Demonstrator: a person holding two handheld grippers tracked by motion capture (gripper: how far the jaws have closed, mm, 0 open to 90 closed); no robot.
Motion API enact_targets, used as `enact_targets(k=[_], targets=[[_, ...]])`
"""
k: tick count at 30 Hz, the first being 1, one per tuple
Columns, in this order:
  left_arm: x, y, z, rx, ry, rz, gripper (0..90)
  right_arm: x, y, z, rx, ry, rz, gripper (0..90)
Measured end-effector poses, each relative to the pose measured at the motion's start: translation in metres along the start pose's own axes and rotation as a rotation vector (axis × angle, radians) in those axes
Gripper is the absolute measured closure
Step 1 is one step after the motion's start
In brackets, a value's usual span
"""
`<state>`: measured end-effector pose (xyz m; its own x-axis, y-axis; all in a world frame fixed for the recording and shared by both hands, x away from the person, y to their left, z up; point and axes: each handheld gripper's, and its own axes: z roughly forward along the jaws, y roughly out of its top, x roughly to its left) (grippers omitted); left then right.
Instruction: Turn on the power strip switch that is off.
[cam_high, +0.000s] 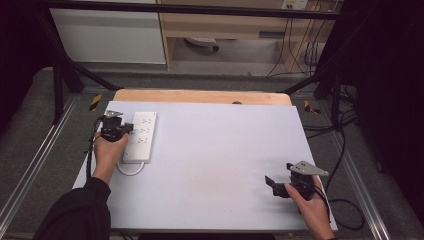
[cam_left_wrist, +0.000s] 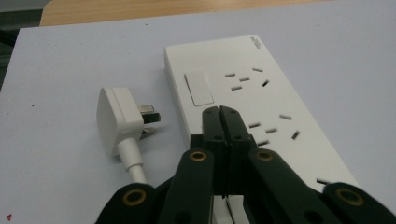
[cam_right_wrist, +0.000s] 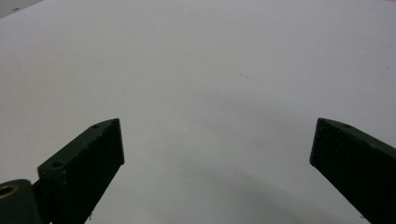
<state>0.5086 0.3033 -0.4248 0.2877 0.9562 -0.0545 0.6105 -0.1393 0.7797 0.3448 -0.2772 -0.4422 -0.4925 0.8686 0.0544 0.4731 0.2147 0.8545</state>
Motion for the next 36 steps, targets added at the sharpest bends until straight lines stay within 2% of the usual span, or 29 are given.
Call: enact_targets(k=[12,36], targets=[[-0.0038,-0.0022,0.0019,0.006,-0.001,0.022,90.0,-0.0005,0.0,-0.0003,0.0,-0.002,-0.004,3.4],[-0.0033,-0.0074,0.0015,-0.009,-0.002,0.01,90.0,-0.0001,0.0,-0.0001,0.0,-0.003,-0.004,3.3]])
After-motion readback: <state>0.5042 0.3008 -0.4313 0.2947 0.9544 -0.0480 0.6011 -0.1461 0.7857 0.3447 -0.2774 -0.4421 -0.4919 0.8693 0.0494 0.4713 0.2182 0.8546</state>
